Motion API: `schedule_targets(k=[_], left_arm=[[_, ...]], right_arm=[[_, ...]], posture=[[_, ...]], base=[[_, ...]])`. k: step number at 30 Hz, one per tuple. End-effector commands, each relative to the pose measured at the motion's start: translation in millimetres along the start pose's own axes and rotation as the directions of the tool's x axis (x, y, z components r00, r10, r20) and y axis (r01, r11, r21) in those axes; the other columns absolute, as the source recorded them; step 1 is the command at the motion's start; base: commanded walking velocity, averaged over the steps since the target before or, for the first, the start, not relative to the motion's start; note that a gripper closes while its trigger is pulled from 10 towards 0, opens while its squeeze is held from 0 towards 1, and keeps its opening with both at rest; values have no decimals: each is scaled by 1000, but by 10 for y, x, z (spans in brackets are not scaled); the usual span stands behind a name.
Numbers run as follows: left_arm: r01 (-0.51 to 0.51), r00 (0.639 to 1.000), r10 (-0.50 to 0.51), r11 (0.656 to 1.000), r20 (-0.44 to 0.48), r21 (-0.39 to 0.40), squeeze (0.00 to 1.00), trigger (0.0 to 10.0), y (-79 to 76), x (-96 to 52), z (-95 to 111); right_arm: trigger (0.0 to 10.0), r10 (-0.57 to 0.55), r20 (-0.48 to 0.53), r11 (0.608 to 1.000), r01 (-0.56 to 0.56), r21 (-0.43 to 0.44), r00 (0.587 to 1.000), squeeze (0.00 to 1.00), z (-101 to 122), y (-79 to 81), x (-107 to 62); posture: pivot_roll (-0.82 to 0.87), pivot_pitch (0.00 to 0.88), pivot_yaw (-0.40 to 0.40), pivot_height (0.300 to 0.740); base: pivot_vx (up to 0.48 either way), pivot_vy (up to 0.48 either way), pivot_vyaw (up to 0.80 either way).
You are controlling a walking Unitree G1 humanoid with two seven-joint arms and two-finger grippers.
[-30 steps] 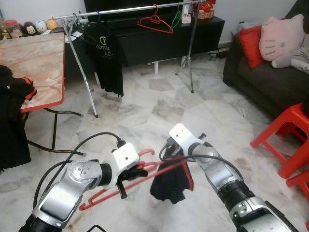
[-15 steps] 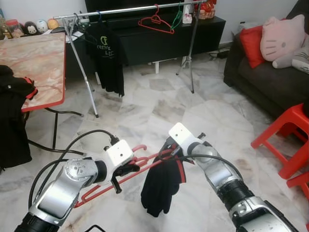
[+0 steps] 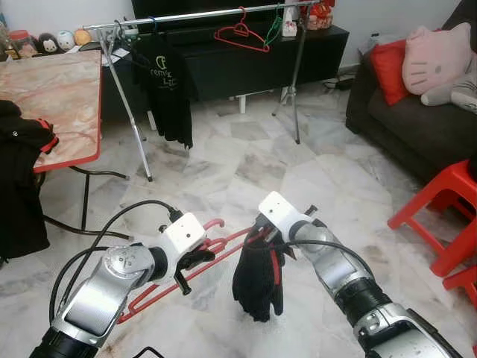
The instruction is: Hang hanger
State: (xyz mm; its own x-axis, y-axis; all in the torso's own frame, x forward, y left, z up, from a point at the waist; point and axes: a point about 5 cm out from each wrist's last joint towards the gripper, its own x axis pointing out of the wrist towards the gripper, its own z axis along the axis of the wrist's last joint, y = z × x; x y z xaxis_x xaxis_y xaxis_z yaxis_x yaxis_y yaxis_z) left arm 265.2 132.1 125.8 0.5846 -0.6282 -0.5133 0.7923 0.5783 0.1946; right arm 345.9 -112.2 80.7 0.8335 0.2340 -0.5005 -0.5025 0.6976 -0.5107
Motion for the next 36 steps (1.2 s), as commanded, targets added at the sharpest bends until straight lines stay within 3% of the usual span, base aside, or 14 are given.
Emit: schedule_targets(k=[1, 8, 15, 18, 21, 23, 31, 36], left_arm=[[-16, 999, 15, 1000, 40, 24, 0, 10000, 15, -8, 153], [-44, 999, 43, 999, 32, 24, 0, 10000, 1, 45, 220], [-26, 996, 32, 997, -85, 70, 0, 10000, -34, 32, 134], [-52, 994, 59, 996, -95, 67, 0, 10000, -13, 37, 137], [-165, 982, 167, 986, -89, 27, 0, 10000, 71, 94, 186], [-184, 980, 185, 983, -68, 20, 0, 10000, 77, 116, 224], [-81, 996, 81, 997, -33, 6, 0, 10000, -47, 120, 307], [-2, 1000, 2, 1000, -18, 14, 0, 10000, -112, 71, 314]], right_arm=[[10000, -12, 55, 1000, 12, 7, 998, 0, 198, -51, -15], [10000, -24, 56, 999, 22, 38, 998, 0, 261, -56, -16], [10000, -130, 15, 989, 129, 70, 991, 0, 200, -241, -36], [10000, -141, 24, 987, 138, 81, 990, 0, 235, -264, -44], [10000, -113, 60, 986, 104, 133, 992, 0, 350, -224, -58], [10000, -100, 68, 987, 90, 135, 993, 0, 374, -186, -61], [10000, -84, 55, 988, 76, 138, 995, 0, 326, -112, -43], [10000, -102, 38, 986, 96, 140, 994, 0, 279, -153, -38]], posture=[[44, 0, -39, 740], [46, 0, -41, 740], [45, 0, -42, 740], [45, 0, -42, 740], [43, 0, -41, 740], [43, 0, -41, 740], [43, 0, -41, 740], [47, 0, -39, 740]], base=[[0, 0, 0], [0, 0, 0], [0, 0, 0], [0, 0, 0], [0, 0, 0], [0, 0, 0], [0, 0, 0], [0, 0, 0]])
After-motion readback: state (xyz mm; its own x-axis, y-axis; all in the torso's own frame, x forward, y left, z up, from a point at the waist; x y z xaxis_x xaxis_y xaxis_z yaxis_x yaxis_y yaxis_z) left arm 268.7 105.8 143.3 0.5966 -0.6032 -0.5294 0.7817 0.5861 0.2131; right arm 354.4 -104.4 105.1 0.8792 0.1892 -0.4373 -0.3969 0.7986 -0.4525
